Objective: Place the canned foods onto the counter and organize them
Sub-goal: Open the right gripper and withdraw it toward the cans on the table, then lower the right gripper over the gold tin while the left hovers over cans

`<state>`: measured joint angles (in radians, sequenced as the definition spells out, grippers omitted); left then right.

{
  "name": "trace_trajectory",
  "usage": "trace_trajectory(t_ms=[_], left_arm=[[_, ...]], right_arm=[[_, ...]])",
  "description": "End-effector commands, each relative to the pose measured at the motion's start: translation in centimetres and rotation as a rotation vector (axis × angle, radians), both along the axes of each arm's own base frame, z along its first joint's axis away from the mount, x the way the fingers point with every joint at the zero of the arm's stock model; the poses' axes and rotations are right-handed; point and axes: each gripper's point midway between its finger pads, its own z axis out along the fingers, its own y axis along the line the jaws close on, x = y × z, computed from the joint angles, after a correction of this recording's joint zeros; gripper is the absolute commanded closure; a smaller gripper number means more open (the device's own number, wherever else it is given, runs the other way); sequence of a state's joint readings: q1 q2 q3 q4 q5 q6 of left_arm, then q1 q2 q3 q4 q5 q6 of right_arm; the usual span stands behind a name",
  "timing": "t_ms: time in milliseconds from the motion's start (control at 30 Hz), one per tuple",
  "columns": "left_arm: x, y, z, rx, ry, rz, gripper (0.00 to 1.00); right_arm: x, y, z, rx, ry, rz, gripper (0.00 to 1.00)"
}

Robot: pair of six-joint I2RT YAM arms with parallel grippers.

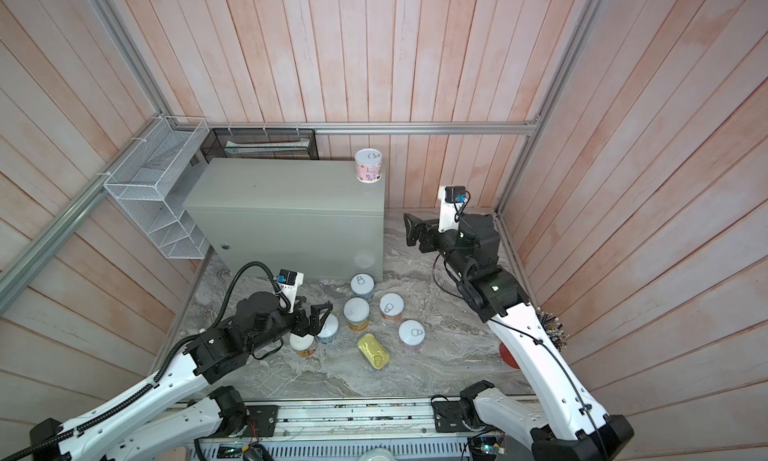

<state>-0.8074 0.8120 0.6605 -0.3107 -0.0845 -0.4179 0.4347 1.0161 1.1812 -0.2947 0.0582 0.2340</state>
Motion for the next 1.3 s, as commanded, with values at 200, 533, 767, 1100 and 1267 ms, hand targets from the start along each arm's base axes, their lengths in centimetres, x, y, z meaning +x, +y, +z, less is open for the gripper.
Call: trace_trajectory(t_ms=[200,533,767,1100,1267], left_arm=[[0.6,-2.6,2.3,-0.037,-0.246,-0.117,0.00],[0.8,-4.8,0.1,-0.046,-0.213,-0.174,0.00],[1.0,-7.3,-3.7,0.018,-0.066,-0.185,0.00],[-0.9,-14.3,-5.7,0.082,0.044,-0.346,0.00],[0.1,-16.1,-7.4,0.128,0.111,-0.336,0.00]], right_arm=[[-6.7,-3.8,-16.4,-0.075,0.541,-0.126,0.09],[-10.3,-1.5,-21.2,0.023,0.662,-0.023,0.10],[-11.4,-1.1,-21.1,0.163,0.618,-0.006,0.10],[-12.0,-2.2,-20.5,0.254,0.555,-0.056,0.09],[-12.1,-2.9,-19.9,0.288,0.505,-0.076,0.09]])
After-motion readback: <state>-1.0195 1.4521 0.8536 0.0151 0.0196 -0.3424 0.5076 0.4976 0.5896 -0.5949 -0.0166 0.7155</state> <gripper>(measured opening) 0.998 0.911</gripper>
